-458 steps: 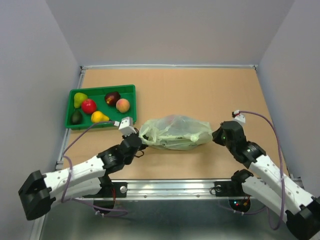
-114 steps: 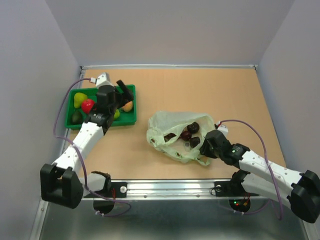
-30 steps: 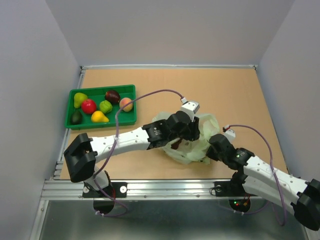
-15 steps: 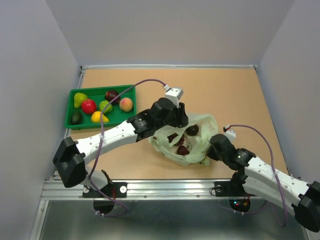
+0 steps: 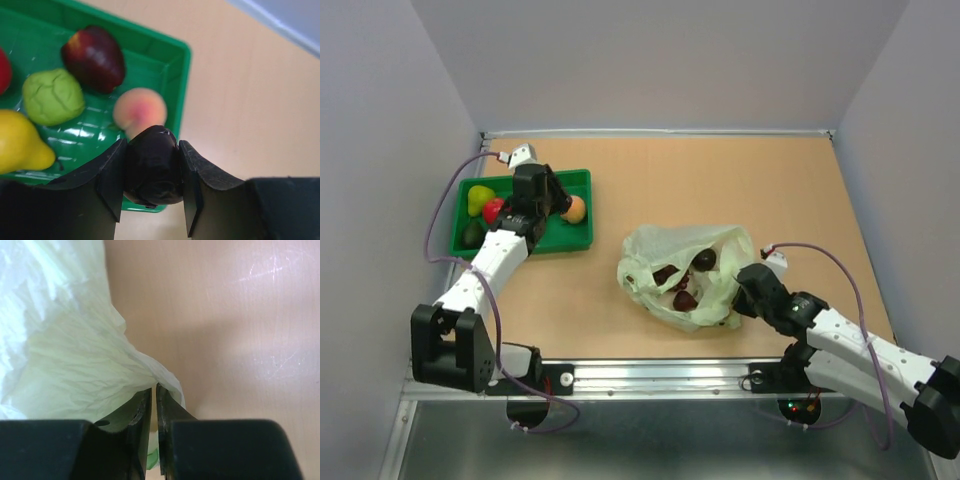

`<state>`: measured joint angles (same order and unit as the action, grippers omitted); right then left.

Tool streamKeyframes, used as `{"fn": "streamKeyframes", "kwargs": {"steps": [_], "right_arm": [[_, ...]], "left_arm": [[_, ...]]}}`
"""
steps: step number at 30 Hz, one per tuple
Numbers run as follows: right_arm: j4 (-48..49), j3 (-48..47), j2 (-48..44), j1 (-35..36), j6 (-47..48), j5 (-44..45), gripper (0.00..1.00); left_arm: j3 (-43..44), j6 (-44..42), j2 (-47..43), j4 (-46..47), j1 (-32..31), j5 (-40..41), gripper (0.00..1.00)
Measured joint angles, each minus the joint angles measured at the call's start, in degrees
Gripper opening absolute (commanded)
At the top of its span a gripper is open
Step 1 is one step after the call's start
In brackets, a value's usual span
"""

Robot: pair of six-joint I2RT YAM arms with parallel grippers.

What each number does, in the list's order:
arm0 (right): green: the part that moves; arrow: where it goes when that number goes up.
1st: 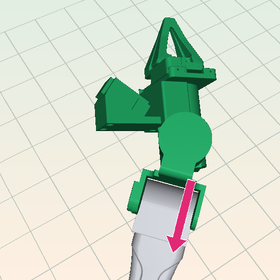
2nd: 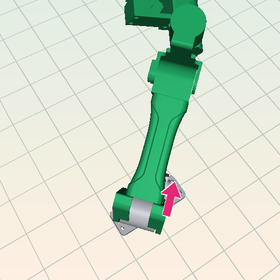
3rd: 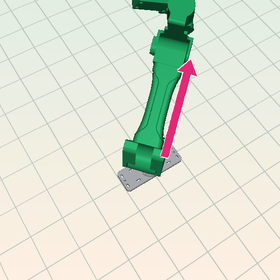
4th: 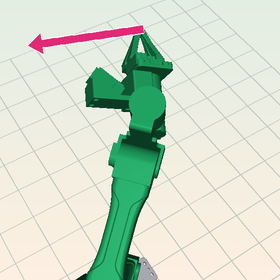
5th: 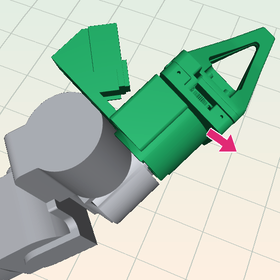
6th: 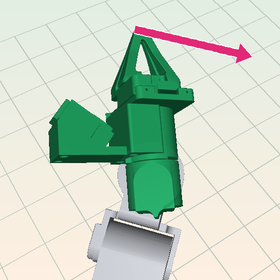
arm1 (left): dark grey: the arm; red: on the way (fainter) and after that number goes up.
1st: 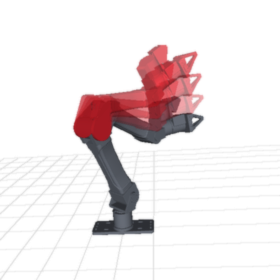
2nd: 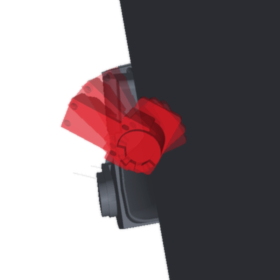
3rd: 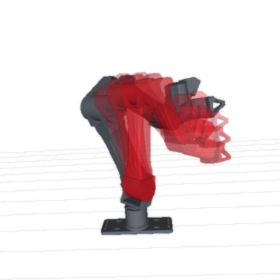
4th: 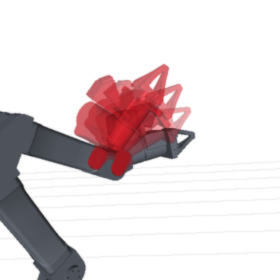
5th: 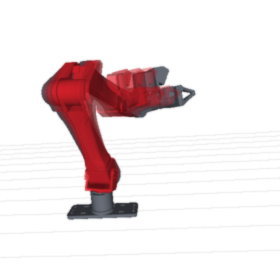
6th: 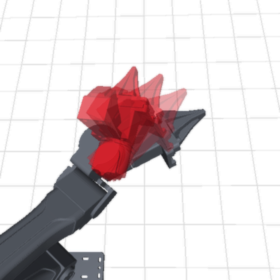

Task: Untie the knot of the plastic bag and take out the fruit

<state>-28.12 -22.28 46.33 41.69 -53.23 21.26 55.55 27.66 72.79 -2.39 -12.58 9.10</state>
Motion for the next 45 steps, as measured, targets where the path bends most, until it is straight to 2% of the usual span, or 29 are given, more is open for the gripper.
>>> {"fn": "streamKeyframes", "kwargs": {"steps": [1, 5, 8, 10, 12, 18, 22, 25, 29, 33, 36, 40, 43, 44, 45], "right_arm": [[0.0, -0.3, 0.0, 0.0, 0.5, 0.0, 0.16], [0.0, -0.6, -0.2, 0.0, 1.9, 0.0, 0.25], [-0.1, -0.6, -1.0, 0.0, 2.6, -0.1, 0.39], [-0.3, -0.6, -2.1, 0.0, 3.5, -0.2, 0.49], [-0.3, -0.6, -2.8, 0.0, 4.0, -0.2, 0.55], [-0.6, -0.6, -4.2, 0.0, 4.9, -0.2, 0.65], [-2.7, -2.3, -4.6, 0.0, 5.6, -0.7, 0.77], [-5.3, -6.5, -5.8, 0.0, 6.3, -1.2, 0.85], [-6.7, -12.7, -7.3, 0.0, 7.5, -1.1, 0.91], [-7.2, -17.9, -5.7, 0.0, 9.5, -0.2, 0.92], [-7.2, -19.3, -1.2, 0.0, 10.2, 1.3, 0.91], [-7.5, -19.3, 6.5, 0.0, 10.4, 4.3, 0.82], [-7.1, -18.9, 9.2, 0.0, 9.9, 7.5, 0.65], [-6.9, -18.5, 9.3, 0.0, 9.7, 8.4, 0.54], [-6.6, -17.9, 9.4, 0.0, 9.5, 9.5, 0.48]], "left_arm": [[-1.0, 0.1, 1.1, 0.0, 1.0, 0.2, 0.34], [-3.4, 1.2, 6.3, 0.0, 3.9, 0.4, 0.45], [-3.4, 1.9, 8.9, 0.2, 5.8, 0.4, 0.66], [-3.5, 2.3, 9.3, 0.4, 6.8, 0.4, 0.85], [-3.5, 2.7, 9.2, 1.5, 7.3, 0.4, 0.9], [-4.0, 2.8, 8.5, 3.0, 7.3, -0.5, 0.92], [-4.5, 2.3, 4.5, 2.4, 5.6, -0.7, 0.91], [-4.5, 1.4, -0.9, 1.9, 2.1, -0.3, 0.91], [-4.5, -0.7, -8.9, 1.9, -6.6, 0.6, 0.89], [-4.1, -2.8, -13.0, 0.9, -16.0, 2.2, 0.88], [-2.7, -3.5, -13.4, -0.6, -24.9, 4.1, 0.87], [1.6, -3.9, -11.2, -2.4, -37.4, 6.6, 0.85], [6.1, -4.7, -7.7, -3.0, -46.2, 9.9, 0.84], [8.3, -5.1, -6.0, -3.3, -50.4, 10.8, 0.84], [9.9, -5.5, -4.3, -3.2, -53.2, 12.0, 0.84]]}}
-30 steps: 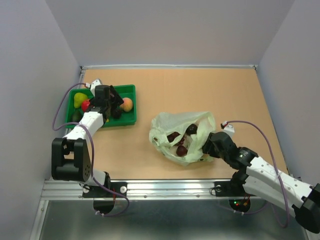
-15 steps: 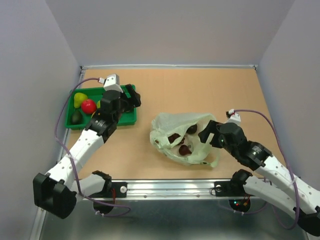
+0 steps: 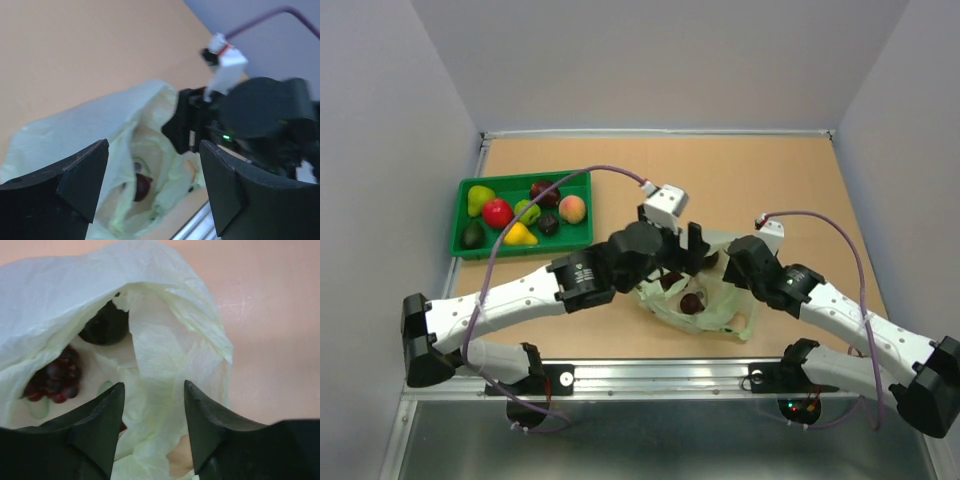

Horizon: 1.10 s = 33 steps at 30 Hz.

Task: Untie the knot of the plastic bag and take out the fruit

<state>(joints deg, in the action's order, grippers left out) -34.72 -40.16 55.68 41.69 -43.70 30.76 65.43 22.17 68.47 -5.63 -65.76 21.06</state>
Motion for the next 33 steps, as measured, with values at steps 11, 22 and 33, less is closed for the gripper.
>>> {"fn": "streamKeyframes", "kwargs": {"steps": [11, 22, 33], "right_arm": [[3.3, 8.0, 2.0, -2.9, -3.3, 2.2, 0.01], [6.9, 12.0, -5.5, -4.5, -7.0, -0.9, 0.01], [8.6, 14.5, -6.5, -4.5, -7.6, -2.8, 0.01]], "left_arm": [[5.7, -0.7, 16.1, -0.7, -11.5, 3.6, 0.74], [5.3, 5.0, 22.9, -1.1, -12.2, 4.7, 0.59], [2.6, 10.5, 35.1, -3.8, -12.2, 7.6, 0.73]]}}
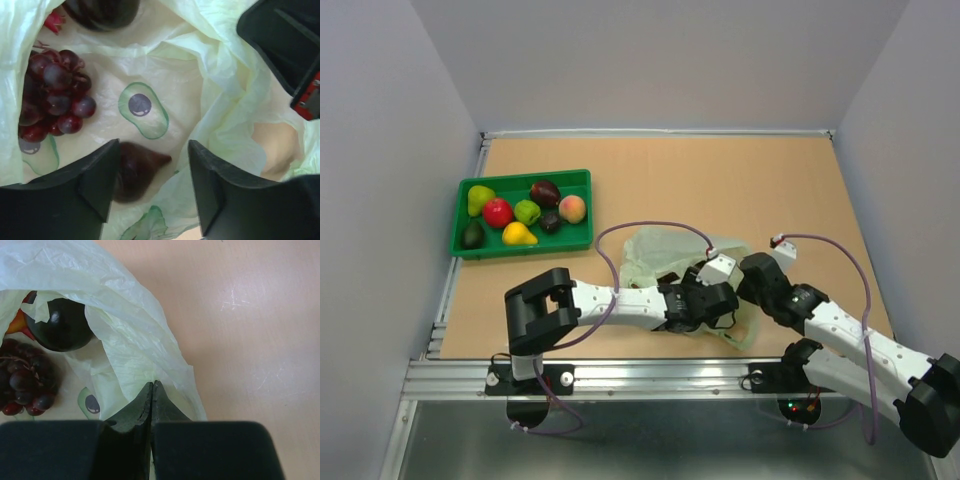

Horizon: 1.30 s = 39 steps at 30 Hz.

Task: Untie the knot of the plastic bag and take out the fruit

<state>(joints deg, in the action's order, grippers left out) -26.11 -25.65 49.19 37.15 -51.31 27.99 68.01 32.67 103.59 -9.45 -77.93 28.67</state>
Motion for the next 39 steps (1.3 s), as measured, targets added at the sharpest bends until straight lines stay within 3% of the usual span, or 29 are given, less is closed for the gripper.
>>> {"fn": "streamKeyframes", "kwargs": {"steps": [5, 18, 24, 25, 27, 33, 39], "right_arm": [[0.4, 0.0, 0.0, 0.0, 0.0, -0.6, 0.01], [1.4, 0.4, 0.7, 0.0, 0.0, -1.9, 0.01], [2.3, 0.4, 0.8, 0.0, 0.0, -2.2, 0.01], [2.4, 0.4, 0.8, 0.0, 0.0, -2.2, 0.01], [2.6, 0.4, 0.8, 0.0, 0.0, -2.2, 0.01], [2.6, 0.4, 0.7, 0.0, 0.0, -2.3, 0.01], [2.6, 0.4, 0.7, 0.0, 0.1, -2.3, 0.01]], "left_arm": [[-0.9, 3.4, 0.1, -0.5, 0.7, 1.0, 0.8], [-6.7, 8.4, -1.9, -2.4, 1.2, 1.8, 0.8], [-7.0, 9.0, -1.3, -1.2, 1.2, 0.9, 0.57], [-7.0, 8.9, -1.3, -0.9, 1.2, 0.9, 0.4], [-7.0, 8.7, -1.3, -0.1, 1.2, 0.7, 0.25], [-7.0, 6.9, -2.0, 0.6, 1.2, 0.0, 0.23], [-6.7, 2.4, -9.3, 3.5, 1.3, -0.9, 0.22]]}}
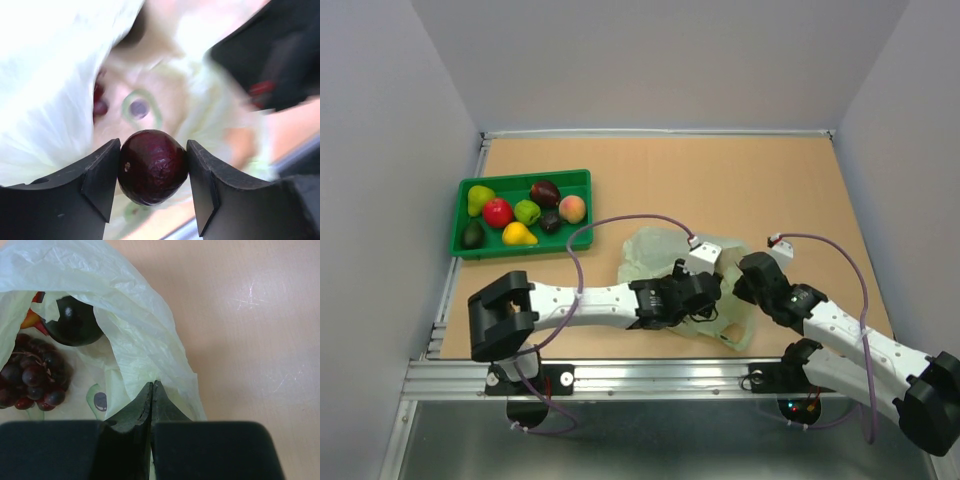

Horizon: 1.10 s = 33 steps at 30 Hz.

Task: Untie the knot of the plastic bag and take out the fruit

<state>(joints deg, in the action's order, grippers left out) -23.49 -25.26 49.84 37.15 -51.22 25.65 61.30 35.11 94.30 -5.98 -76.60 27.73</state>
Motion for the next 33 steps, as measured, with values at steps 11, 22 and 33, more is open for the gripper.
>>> {"fn": "streamKeyframes", "kwargs": {"steps": [11, 22, 33], "right_arm": [[0.0, 0.0, 0.0, 0.0, 0.1, -0.6, 0.01], [0.0, 0.0, -1.0, 0.0, 0.9, -1.3, 0.01], [0.0, 0.0, -1.5, 0.0, 2.4, -2.0, 0.01]], "left_arm": [[2.2, -6.9, -16.1, 8.7, 15.7, -9.7, 0.22], [-4.0, -7.3, -23.1, 4.2, 58.1, -10.3, 0.41], [-6.1, -6.9, -12.0, 1.3, 67.8, -14.1, 0.88]]}}
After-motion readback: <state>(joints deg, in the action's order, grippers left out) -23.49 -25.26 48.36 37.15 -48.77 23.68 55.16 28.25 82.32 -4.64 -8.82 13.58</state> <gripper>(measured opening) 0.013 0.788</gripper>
